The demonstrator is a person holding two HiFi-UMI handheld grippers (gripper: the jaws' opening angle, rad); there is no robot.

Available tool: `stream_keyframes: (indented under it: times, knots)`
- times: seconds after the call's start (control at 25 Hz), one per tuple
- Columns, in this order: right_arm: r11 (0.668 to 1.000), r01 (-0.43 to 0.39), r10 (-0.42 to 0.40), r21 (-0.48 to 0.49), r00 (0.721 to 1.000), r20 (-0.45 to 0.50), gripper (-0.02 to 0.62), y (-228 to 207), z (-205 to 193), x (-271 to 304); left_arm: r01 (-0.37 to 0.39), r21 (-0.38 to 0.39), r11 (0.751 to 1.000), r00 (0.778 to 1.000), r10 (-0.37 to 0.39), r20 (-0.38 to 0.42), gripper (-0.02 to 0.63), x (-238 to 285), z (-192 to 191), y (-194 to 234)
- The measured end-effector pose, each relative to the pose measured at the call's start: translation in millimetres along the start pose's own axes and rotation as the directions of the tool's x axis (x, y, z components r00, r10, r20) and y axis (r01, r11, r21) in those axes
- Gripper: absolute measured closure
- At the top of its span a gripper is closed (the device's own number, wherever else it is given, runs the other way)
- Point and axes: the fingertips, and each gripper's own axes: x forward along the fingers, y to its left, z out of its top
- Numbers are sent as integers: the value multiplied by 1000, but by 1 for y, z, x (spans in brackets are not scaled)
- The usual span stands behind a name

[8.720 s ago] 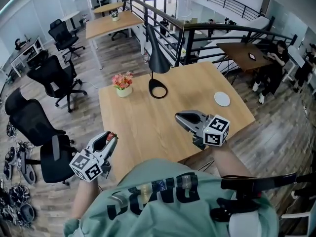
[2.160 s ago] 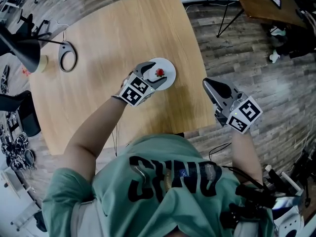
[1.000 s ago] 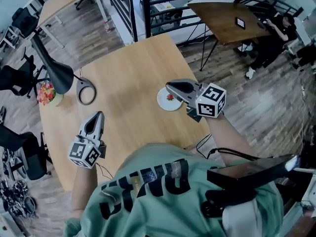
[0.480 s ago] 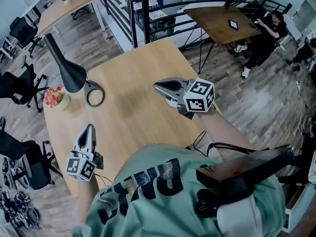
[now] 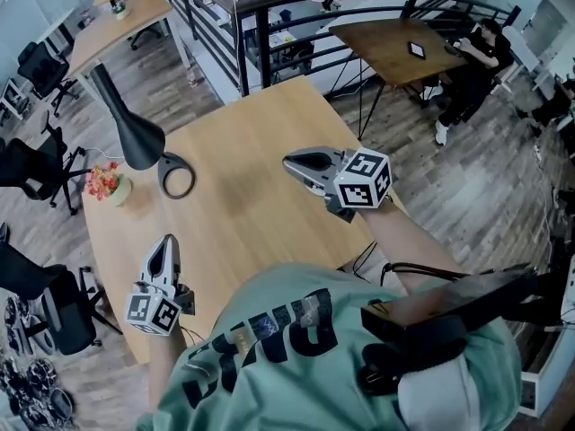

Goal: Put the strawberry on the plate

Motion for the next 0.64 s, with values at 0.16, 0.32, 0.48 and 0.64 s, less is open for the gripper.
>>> stream_keyframes:
  times: [0.16,0.32,0.48,0.64]
  knots:
    - [1000,18,-18,-6,1000,11,589,6,2,-11,42,9,999,999,-42,16,601,1,3,-9]
    - [999,39,-39,-11,999,21,589,12,4,-21,70,14,997,997,-70,16,601,1,4,-15]
    - [998,58,-58,-11,998,28,589,20,4,-28,90,13,996,996,-90,16,601,-5,3,-17]
    - [997,71,-71,-15,997,33,589,29,2,-31,99,7,995,995,-99,13,601,-13,-1,-16]
